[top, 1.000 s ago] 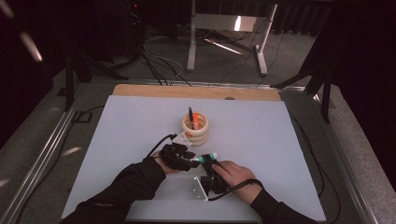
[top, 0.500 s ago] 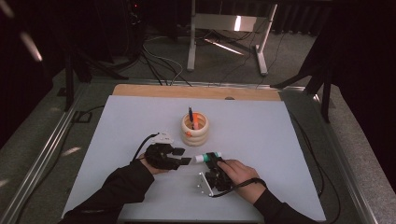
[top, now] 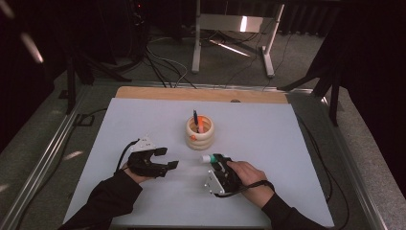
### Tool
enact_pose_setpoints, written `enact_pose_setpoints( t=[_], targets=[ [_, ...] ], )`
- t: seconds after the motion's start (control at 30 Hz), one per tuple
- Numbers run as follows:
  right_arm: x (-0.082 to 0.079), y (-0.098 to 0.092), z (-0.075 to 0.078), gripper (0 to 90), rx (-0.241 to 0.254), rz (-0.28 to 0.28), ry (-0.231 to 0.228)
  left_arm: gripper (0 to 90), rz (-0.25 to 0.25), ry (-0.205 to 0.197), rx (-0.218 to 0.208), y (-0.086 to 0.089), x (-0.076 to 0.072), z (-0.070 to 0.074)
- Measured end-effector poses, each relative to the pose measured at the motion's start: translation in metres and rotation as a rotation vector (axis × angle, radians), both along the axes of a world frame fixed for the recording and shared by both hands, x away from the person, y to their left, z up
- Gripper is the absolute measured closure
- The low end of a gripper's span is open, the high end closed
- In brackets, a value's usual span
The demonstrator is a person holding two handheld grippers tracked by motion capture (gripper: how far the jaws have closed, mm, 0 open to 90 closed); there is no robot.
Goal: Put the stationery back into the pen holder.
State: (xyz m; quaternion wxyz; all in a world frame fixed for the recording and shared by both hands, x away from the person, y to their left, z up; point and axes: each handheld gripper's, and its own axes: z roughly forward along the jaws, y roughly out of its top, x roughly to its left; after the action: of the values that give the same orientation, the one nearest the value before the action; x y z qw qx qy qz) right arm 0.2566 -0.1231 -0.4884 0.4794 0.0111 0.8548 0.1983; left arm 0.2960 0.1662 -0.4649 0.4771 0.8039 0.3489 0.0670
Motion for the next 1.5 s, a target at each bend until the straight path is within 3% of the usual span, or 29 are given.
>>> enact_pose_setpoints(
  t=[0.07, 0.23, 0.4, 0.5, 0.77, 0.93, 0.97, 1.1, 1.5],
  targets=[
    [0.001, -0.001, 0.004, 65.4, 0.024, -0.003, 0.019, 19.4, 0.009, 0.003, -0.017, 0.006, -0.002, -0.002],
    [0.002, -0.001, 0.011, 65.4, 0.074, -0.006, 0.049, 14.7, 0.032, -0.006, 0.002, 0.015, -0.006, -0.008],
    [0.004, 0.0, 0.019, 65.4, 0.121, -0.006, 0.072, 1.7, 0.055, -0.013, 0.016, 0.023, -0.011, -0.017],
    [0.005, 0.001, 0.021, 65.4, 0.131, -0.004, 0.078, 0.8, 0.045, -0.009, 0.0, 0.026, -0.013, -0.021],
    [0.01, 0.002, 0.033, 65.4, 0.226, -0.014, 0.133, 0.2, 0.022, -0.029, -0.034, 0.029, -0.018, -0.027],
    [0.012, 0.002, 0.038, 65.4, 0.265, -0.015, 0.15, 0.2, 0.017, -0.039, -0.027, 0.029, -0.019, -0.028],
    [0.015, 0.002, 0.043, 65.4, 0.303, -0.021, 0.17, 0.2, 0.019, -0.044, -0.036, 0.03, -0.019, -0.027],
    [0.02, -0.001, 0.049, 65.4, 0.369, -0.035, 0.213, 0.2, 0.002, -0.039, -0.033, 0.029, -0.021, -0.029],
    [0.033, -0.006, 0.067, 65.4, 0.51, -0.072, 0.29, 0.2, -0.022, -0.033, -0.047, 0.025, -0.023, -0.031]
  ],
)
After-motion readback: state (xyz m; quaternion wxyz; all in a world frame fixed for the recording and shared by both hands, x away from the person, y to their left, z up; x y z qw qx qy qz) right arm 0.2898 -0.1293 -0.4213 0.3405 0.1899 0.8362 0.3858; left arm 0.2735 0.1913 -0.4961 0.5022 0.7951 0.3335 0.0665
